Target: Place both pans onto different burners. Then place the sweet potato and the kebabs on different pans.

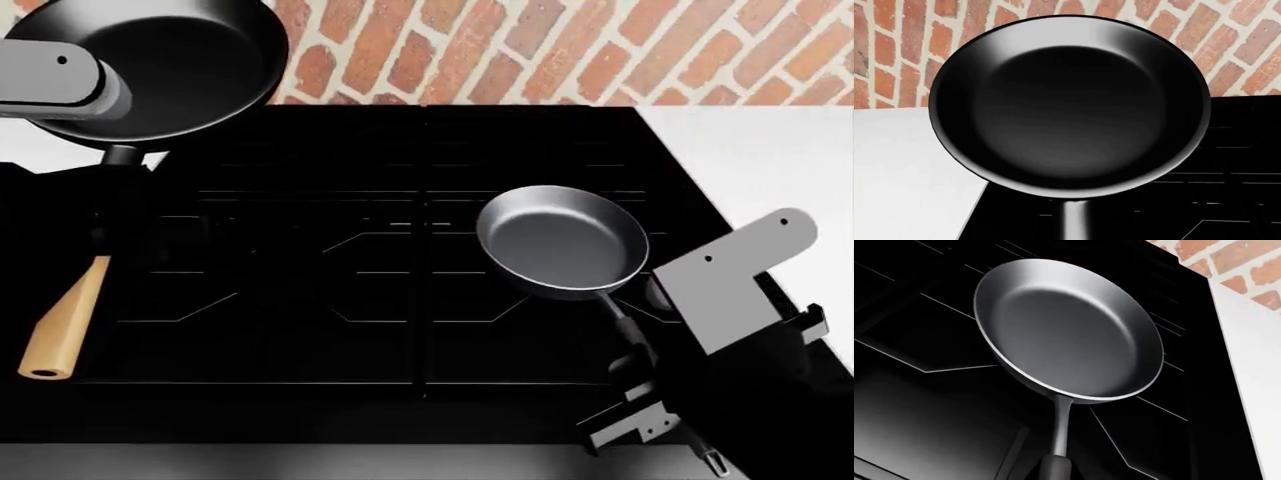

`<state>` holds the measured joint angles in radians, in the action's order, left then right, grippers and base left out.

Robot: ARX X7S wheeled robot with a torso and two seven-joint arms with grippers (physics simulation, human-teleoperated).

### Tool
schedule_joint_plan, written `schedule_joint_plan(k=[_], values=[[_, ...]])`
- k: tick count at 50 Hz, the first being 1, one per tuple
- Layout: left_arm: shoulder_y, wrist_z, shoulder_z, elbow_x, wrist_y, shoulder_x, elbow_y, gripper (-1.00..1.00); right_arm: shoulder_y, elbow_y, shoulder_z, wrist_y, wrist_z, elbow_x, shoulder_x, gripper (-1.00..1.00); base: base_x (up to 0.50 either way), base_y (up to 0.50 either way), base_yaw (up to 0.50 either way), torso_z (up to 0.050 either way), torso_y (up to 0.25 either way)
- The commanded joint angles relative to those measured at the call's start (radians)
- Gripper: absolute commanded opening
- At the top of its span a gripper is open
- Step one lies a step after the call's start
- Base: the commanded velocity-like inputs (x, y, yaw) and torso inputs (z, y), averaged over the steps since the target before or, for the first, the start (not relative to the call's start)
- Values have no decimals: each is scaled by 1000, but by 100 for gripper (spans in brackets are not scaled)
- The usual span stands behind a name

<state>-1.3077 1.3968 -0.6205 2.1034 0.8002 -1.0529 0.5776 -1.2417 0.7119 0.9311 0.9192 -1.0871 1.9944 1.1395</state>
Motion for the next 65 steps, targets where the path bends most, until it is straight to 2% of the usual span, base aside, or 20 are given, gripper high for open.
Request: schedule_joint_plan(k=[1,12,13,38,48,65], values=[[-85,7,63,-58,-12,-16,-19,-100,-10,-19,-36,-1,-20,-92,0,-100,10,0,0,10,11],[-83,5,60,-59,-17,-18,-16,-100,10,-27,-33,-5,2,-110,5,-100,2,0,1,1,4],[-83,5,60,-58,-17,-19,-16,-100,11,-27,-32,-5,0,-109,6,100,0,0,0,0,0],[-95,4,52,-54,-22,-21,-17,-100,-172,41,-177,-76,7,115,49,100,0,0,0,2,5],[-73,-5,30,-63,-19,-10,-13,-100,-326,28,-266,-73,-22,205,90,100,0,0,0,2,5],[-25,-43,-16,-51,-18,20,-52,-100,-420,16,-324,-66,-57,240,129,100,0,0,-1,1,4]])
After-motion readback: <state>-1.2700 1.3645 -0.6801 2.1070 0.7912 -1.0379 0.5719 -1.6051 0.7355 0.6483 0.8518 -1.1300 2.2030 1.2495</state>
